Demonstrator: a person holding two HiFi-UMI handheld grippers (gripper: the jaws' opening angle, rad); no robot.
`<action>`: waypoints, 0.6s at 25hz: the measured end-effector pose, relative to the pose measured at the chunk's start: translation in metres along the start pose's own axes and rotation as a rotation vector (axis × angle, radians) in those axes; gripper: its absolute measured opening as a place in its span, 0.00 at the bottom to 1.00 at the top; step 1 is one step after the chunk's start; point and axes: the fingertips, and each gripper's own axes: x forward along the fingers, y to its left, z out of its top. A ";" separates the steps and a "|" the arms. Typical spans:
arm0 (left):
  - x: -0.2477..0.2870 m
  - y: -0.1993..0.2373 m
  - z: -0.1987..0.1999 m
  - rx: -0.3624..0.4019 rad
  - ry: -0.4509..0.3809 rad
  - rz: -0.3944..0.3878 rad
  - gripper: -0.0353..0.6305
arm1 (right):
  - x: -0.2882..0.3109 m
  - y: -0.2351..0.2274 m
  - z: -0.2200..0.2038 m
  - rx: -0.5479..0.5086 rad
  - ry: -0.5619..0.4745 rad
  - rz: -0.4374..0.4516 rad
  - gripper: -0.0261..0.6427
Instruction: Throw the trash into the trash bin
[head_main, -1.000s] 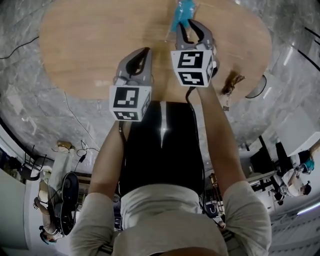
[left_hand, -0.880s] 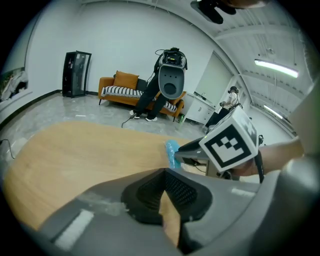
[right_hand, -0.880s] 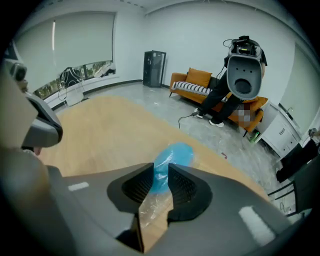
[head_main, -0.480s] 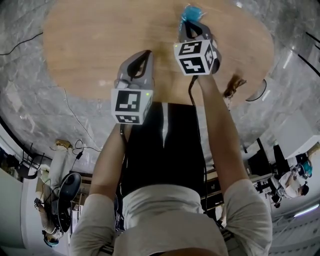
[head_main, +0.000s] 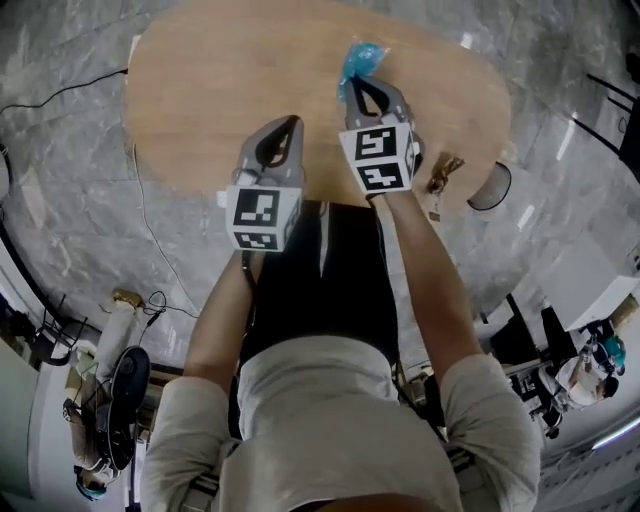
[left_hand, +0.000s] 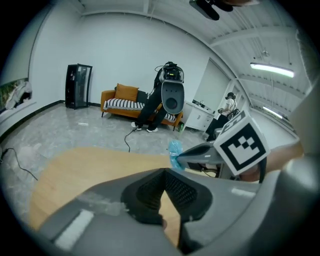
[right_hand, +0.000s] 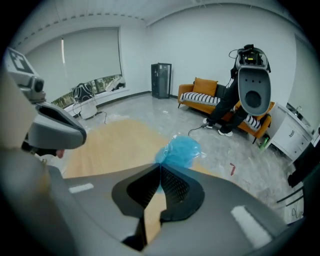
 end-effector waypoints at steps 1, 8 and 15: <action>-0.011 -0.002 0.008 -0.009 -0.015 0.002 0.08 | -0.014 0.005 0.010 -0.002 -0.017 0.001 0.06; -0.083 -0.027 0.086 0.025 -0.144 -0.009 0.08 | -0.129 0.036 0.091 0.029 -0.162 0.030 0.06; -0.134 -0.061 0.125 0.060 -0.175 -0.026 0.08 | -0.221 0.060 0.128 0.010 -0.228 0.003 0.06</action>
